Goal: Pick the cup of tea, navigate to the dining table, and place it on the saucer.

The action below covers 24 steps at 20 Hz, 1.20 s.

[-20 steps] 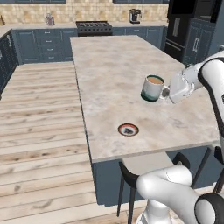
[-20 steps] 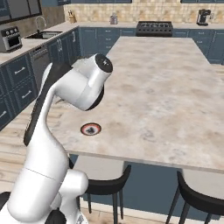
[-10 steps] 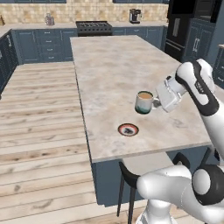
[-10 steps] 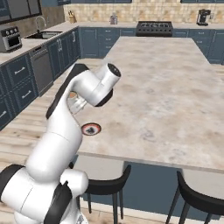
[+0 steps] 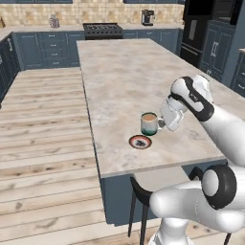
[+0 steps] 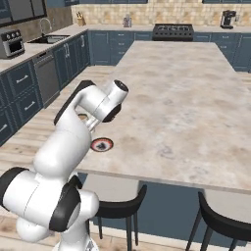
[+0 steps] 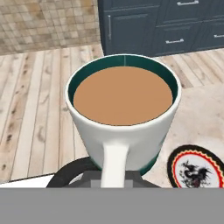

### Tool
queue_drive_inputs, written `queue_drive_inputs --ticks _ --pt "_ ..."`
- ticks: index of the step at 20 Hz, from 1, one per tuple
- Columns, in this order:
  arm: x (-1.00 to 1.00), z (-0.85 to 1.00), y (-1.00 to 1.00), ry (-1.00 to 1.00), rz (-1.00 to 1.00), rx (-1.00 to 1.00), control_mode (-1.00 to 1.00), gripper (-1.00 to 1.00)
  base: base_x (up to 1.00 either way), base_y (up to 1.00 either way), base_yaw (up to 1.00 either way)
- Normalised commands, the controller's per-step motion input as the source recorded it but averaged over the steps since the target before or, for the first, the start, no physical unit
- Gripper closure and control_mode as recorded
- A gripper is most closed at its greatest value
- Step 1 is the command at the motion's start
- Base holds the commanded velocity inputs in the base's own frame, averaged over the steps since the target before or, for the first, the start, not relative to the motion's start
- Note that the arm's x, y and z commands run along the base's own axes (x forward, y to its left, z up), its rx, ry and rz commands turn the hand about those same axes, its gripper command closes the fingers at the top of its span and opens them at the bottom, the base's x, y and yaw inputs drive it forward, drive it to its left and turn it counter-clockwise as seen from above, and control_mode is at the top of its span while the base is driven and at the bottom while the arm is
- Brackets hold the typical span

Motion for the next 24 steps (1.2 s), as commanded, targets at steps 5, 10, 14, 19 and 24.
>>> queue_drive_inputs --ticks 5,10,14,19,24 --pt "0.32 -0.46 -0.03 0.15 0.0 0.0 -1.0 1.0 0.0 0.0 0.0" --pt "0.24 -0.46 -0.07 0.06 0.0 0.0 -1.0 1.0 0.0 0.0 0.0" --pt "0.24 -0.34 -0.28 0.02 0.0 0.0 -1.0 1.0 0.0 0.0 0.0" --pt "0.25 -0.25 -0.19 0.0 0.0 0.0 -1.0 1.0 0.0 0.0 0.0" --pt "0.39 -0.3 0.01 0.0 0.0 0.0 -1.0 1.0 0.0 0.0 0.0"
